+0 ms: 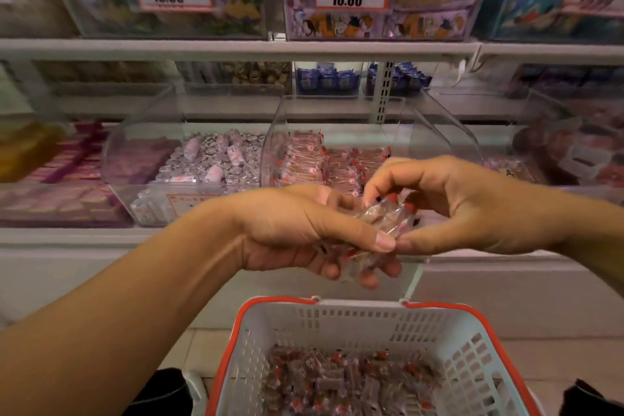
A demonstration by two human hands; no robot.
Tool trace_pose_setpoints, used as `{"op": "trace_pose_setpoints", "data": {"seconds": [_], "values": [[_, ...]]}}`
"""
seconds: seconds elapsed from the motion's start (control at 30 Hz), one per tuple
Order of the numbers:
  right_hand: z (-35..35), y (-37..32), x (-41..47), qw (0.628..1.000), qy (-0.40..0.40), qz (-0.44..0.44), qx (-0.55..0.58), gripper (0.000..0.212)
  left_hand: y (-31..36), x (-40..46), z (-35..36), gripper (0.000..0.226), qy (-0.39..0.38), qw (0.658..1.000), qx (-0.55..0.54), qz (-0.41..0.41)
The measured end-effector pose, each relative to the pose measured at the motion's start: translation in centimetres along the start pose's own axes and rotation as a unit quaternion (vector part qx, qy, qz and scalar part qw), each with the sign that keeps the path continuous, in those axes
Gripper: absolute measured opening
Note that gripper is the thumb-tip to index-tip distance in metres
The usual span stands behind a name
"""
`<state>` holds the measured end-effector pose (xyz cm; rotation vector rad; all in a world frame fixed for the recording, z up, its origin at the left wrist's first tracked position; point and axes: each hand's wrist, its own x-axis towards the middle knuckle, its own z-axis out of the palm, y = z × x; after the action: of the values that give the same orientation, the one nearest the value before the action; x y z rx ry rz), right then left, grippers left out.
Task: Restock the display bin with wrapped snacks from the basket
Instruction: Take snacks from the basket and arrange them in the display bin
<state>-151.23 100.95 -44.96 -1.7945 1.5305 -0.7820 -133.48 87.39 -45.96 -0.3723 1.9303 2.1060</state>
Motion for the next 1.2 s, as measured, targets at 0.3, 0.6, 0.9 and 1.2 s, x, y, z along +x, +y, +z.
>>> {"op": "trace_pose_setpoints", "data": {"seconds": [0.3,0.6,0.9,1.2], "values": [[-3.1,-2.1,7.9,0.998,0.021,-0.011,-0.063,0.037,3.4,-1.3,-6.4,0.036,0.139,0.986,0.019,0.093],[-0.9,3.3,13.0,0.982,0.035,0.18,0.036,0.024,-1.2,-1.0,-11.2,0.014,0.466,0.769,0.363,0.245],[1.0,3.5,14.9,0.936,0.057,0.024,-0.346,0.04,-0.9,-1.3,-11.5,0.03,0.363,0.592,0.684,0.223],[-0.3,3.4,14.2,0.851,-0.074,-0.061,-0.517,0.041,-0.9,0.5,-10.9,0.021,0.29,0.604,0.729,0.14]]}}
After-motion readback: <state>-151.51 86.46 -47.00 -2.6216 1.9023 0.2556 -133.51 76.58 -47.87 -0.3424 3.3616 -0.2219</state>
